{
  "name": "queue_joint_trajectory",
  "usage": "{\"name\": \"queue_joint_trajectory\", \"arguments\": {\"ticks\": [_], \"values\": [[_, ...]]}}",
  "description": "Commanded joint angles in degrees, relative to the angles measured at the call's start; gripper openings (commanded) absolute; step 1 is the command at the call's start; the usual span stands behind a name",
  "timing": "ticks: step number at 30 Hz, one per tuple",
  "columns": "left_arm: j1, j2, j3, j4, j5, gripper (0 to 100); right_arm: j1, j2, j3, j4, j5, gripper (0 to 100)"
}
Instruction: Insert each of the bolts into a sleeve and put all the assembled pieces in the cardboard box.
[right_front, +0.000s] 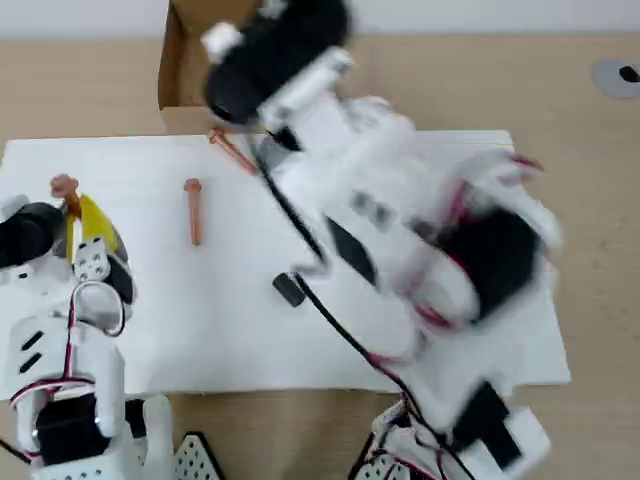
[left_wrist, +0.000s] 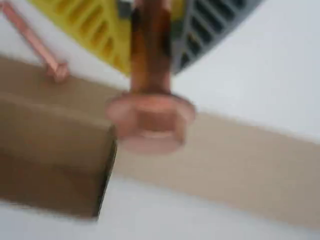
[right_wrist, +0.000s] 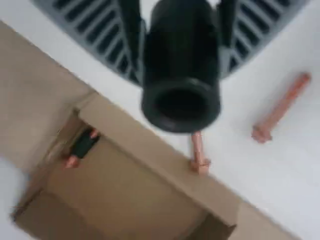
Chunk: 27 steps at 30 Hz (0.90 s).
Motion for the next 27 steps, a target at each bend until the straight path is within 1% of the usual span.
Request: {"name": "queue_joint_trajectory", "arguments": {"ticks": [1, 3, 5, 7, 8, 10, 15, 17, 20, 23, 25, 27], "values": [[0.2, 0.3, 0.7, -6.4, 0.4, 1, 2.9, -9.6, 12.2, 0.9, -1.1, 1.0], [0.3, 0.3, 1.1, -7.9, 0.3, 1, 2.3, -15.2, 24.0, 0.8, -2.5, 1.0], [0.3, 0.3, 0.7, -8.4, 0.2, 1, 0.8, -21.0, 36.7, 0.0, -8.4, 1.0], [0.4, 0.3, 0.5, -8.6, 0.2, 1, 0.3, -27.1, 50.0, -4.4, -14.5, 1.0], [1.1, 0.3, 0.4, -9.2, 0.2, 1, 0.3, -30.5, 56.1, -8.0, -15.5, 1.0], [3.1, 0.4, 0.0, -10.1, 0.1, 1, 0.3, -37.7, 68.8, -18.3, -15.6, 1.0], [10.8, 0.4, -2.5, -9.8, -0.5, 1, 0.3, -53.7, 99.8, -50.2, -15.5, 1.0], [13.4, 0.4, -3.3, -9.8, -2.4, 1, 0.3, -57.7, 109.7, -61.5, -15.5, 0.9], [16.2, 0.4, -4.5, -9.6, -4.0, 1, -0.8, -61.1, 120.7, -76.9, -14.2, 0.9], [18.7, 0.2, -6.9, -9.6, -3.6, 0, -4.1, -61.8, 128.2, -88.9, -14.0, 0.9], [21.5, -0.7, -11.3, -9.1, -1.1, 0, -7.3, -61.8, 131.8, -94.2, -13.5, 0.9], [25.0, -1.4, -17.4, -7.1, -0.9, 0, -10.3, -61.8, 134.7, -97.7, -10.7, 0.9]]}}
